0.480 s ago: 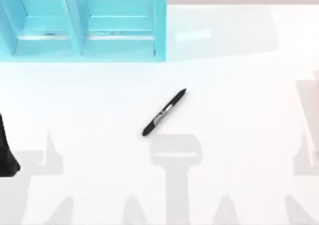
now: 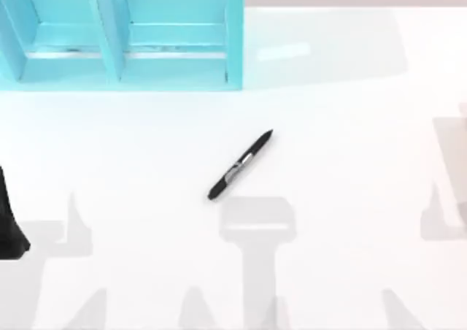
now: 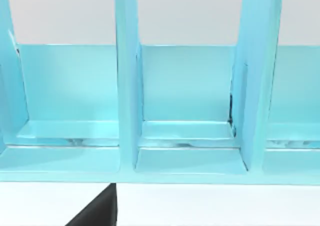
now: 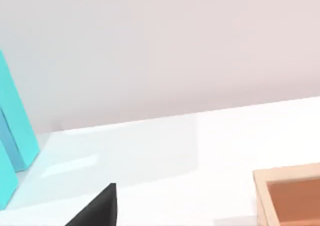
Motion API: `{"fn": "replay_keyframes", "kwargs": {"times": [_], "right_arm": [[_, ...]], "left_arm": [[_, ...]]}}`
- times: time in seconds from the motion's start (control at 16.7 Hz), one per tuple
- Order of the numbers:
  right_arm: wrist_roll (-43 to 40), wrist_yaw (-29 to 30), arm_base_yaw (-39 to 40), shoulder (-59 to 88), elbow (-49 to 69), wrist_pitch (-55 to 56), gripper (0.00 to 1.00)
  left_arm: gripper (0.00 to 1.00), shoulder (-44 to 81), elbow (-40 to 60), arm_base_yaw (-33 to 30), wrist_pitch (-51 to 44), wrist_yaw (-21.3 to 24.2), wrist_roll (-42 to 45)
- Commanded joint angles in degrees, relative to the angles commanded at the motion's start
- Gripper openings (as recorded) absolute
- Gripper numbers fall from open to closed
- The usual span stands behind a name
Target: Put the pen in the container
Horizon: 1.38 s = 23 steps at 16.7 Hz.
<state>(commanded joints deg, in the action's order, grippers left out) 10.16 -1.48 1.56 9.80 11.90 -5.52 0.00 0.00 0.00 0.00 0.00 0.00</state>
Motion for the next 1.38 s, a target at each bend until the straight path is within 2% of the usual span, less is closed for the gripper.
{"fn": "replay_keyframes", "kwargs": {"times": [0.36, 0.78, 1.08, 1.38], "right_arm": [[19.8, -0.7, 4.3, 27.4, 28.0, -16.8, 1.0], [42.2, 0.7, 13.6, 73.3, 66.4, -44.8, 1.0], [53.4, 1.7, 22.1, 104.7, 94.0, -61.9, 1.0], [60.8, 1.5, 29.7, 126.8, 117.8, -71.6, 1.0]], "left_arm": [[1.0, 0.0, 0.0, 0.0, 0.0, 0.0, 0.0], [1.0, 0.0, 0.0, 0.0, 0.0, 0.0, 0.0], [1.0, 0.0, 0.0, 0.0, 0.0, 0.0, 0.0], [1.0, 0.0, 0.0, 0.0, 0.0, 0.0, 0.0]]}}
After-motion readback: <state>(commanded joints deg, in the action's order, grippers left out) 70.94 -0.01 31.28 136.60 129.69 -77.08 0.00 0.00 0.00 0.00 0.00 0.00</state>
